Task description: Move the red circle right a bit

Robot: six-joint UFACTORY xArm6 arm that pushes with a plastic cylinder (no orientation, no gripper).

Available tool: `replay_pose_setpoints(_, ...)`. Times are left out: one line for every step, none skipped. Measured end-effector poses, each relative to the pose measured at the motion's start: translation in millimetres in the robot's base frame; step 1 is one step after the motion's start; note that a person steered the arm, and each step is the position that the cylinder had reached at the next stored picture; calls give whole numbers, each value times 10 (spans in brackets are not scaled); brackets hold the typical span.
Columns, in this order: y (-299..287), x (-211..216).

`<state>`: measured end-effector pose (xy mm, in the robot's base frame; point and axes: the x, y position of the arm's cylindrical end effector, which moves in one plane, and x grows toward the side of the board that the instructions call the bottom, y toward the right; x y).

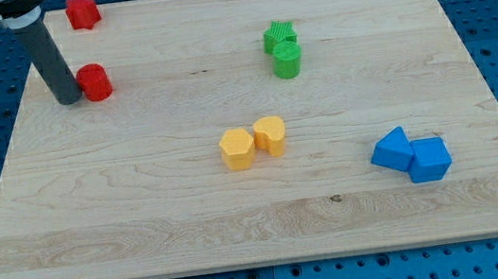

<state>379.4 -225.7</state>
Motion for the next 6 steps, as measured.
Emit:
replay_pose_setpoints(284,0)
replay_pose_setpoints(303,0)
replay_pose_setpoints(93,-15)
replay_pose_setpoints(-144,-95)
replay_pose_setpoints(-96,-237)
replay_pose_setpoints(493,-122)
